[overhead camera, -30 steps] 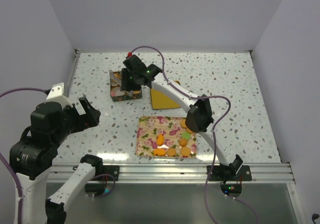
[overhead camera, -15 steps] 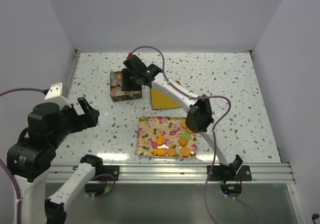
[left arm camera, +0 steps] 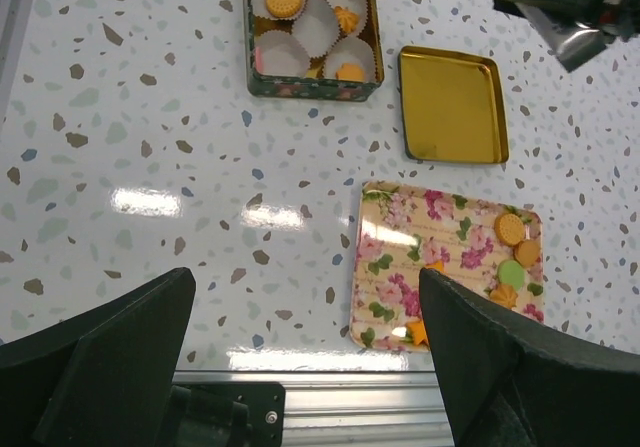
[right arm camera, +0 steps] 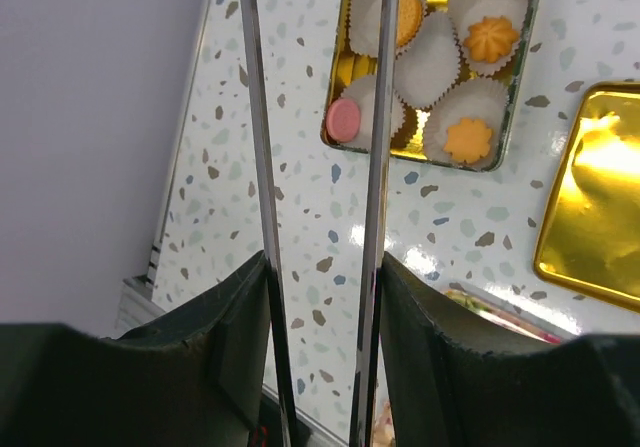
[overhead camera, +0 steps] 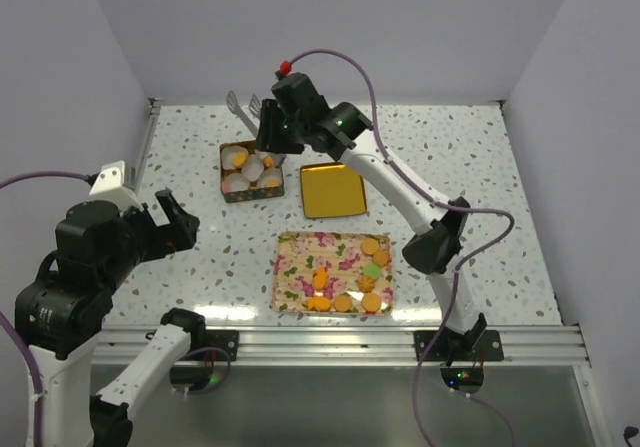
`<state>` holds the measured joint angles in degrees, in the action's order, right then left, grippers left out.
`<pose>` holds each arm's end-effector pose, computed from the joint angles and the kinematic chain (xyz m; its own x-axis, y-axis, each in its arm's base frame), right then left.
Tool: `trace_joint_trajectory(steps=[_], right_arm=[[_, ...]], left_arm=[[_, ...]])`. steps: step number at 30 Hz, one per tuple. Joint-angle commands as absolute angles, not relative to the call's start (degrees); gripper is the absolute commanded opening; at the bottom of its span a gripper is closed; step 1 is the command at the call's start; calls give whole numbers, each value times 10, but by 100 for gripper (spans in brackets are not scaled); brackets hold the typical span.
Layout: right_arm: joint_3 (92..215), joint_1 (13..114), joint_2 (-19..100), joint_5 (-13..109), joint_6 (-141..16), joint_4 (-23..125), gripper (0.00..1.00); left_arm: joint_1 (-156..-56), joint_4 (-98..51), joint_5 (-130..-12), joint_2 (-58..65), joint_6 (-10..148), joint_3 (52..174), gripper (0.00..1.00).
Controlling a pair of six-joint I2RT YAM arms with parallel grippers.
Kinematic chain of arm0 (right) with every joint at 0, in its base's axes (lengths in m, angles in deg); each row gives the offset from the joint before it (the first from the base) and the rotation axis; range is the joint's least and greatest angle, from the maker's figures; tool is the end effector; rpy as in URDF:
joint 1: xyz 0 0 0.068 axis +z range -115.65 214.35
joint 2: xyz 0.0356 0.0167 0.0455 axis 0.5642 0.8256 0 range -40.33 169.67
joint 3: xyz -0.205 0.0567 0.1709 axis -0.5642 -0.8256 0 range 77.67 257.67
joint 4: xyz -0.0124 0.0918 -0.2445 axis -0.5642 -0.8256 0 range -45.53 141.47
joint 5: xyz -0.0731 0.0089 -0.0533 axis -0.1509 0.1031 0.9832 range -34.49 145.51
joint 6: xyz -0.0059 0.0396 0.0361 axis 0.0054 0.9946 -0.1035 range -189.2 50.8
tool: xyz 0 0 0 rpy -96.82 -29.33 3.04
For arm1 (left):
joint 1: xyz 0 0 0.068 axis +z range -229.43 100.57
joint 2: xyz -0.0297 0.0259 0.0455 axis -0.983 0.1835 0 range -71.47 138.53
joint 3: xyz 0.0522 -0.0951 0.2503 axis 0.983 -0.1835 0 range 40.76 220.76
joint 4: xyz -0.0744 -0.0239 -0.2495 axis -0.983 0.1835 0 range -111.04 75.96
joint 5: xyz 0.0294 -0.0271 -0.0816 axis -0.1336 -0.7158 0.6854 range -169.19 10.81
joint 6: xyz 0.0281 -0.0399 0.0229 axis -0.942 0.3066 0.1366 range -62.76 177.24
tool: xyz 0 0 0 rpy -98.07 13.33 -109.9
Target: Pack the cookies
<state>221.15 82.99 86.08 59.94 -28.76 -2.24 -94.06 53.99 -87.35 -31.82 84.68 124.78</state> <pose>0.3201 0.3593 0.3899 -0.7590 0.1167 -0.6406 -0.2826 0.8273 0.4855 0.0437 -0.0061 0.4405 -0.4986 -0.3413 -0.7968 -0.1103 0.9367 -0.3322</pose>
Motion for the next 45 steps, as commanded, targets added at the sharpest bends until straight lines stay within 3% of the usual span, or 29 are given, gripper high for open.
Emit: trace_joint_trajectory(steps=[1,13,18,24,31,45], right_arm=[[2184,826,765,633,-300,-52,46],[1752,836,399,684,-292,-119,41],[1612,921,318,724,-224,-187,40],[1552,1039,280,730,-105,-226,39],[1561,1122,324,724,-71,-244,41],[1561,1145,411,687,-77,-208,44]], left_arm=[[-939,509,-863,-310,850,1239,100],[-939,410,-781,-300,889,1138,100],[-939,362,-761,-288,898,1102,100],[-939,321,-740,-280,911,1062,100],[-940,295,-724,-284,927,1029,100],[-939,335,-749,-313,922,1045,100]])
